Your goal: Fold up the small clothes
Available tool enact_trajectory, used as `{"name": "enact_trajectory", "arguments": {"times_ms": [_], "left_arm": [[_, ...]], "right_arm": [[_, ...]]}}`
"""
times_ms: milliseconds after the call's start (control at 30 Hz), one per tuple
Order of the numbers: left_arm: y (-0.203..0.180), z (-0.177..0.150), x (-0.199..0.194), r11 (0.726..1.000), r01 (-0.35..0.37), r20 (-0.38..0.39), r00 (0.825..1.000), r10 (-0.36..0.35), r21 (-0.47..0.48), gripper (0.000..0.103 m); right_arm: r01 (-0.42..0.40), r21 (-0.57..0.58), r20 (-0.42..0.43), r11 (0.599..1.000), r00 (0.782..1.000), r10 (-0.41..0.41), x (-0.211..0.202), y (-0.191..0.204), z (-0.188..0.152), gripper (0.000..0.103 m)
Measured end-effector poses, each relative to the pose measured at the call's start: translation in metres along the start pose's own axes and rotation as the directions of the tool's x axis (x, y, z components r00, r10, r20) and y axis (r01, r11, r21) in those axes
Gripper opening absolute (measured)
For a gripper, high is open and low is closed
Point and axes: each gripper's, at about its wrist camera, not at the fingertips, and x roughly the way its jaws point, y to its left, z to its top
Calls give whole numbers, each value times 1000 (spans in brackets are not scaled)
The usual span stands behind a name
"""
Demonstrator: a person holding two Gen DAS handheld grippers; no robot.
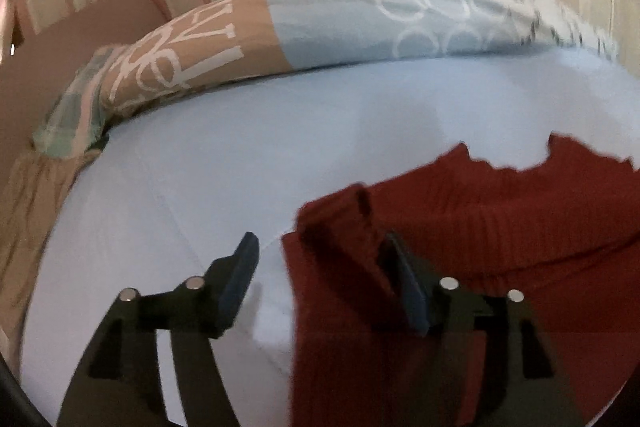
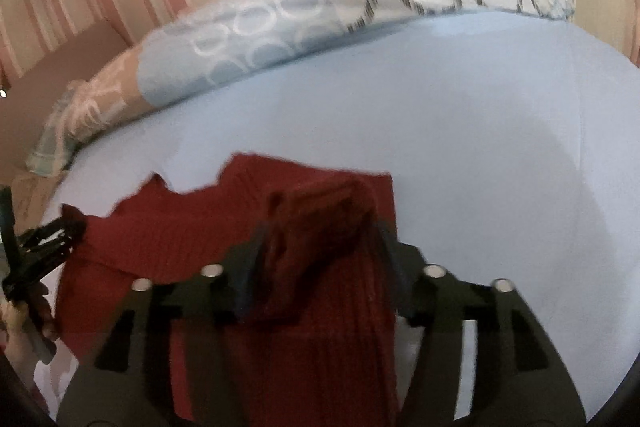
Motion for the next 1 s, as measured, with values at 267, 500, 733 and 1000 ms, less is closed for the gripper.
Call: {"name": "enact_trajectory", "arguments": {"times_ms": [267, 500, 733, 1000], "left_arm": [[26, -17, -39, 999, 41, 49, 998, -39, -35, 71], [-17, -21, -11, 995, 44, -15, 999, -43, 92, 71], [-27, -10, 22, 995, -19, -84, 996, 27, 97, 71], [3, -11, 43, 998, -68, -148, 987, 66, -6, 73]], "right_arm": [[11, -102, 33, 995, 999, -8, -23, 11, -9, 67], [7, -149, -36, 989, 999, -13, 7, 35, -16, 61], [51, -144, -128, 988, 989, -69, 55, 40, 1, 53], [81, -103, -192, 991, 976, -99, 83, 26, 12, 47]]}}
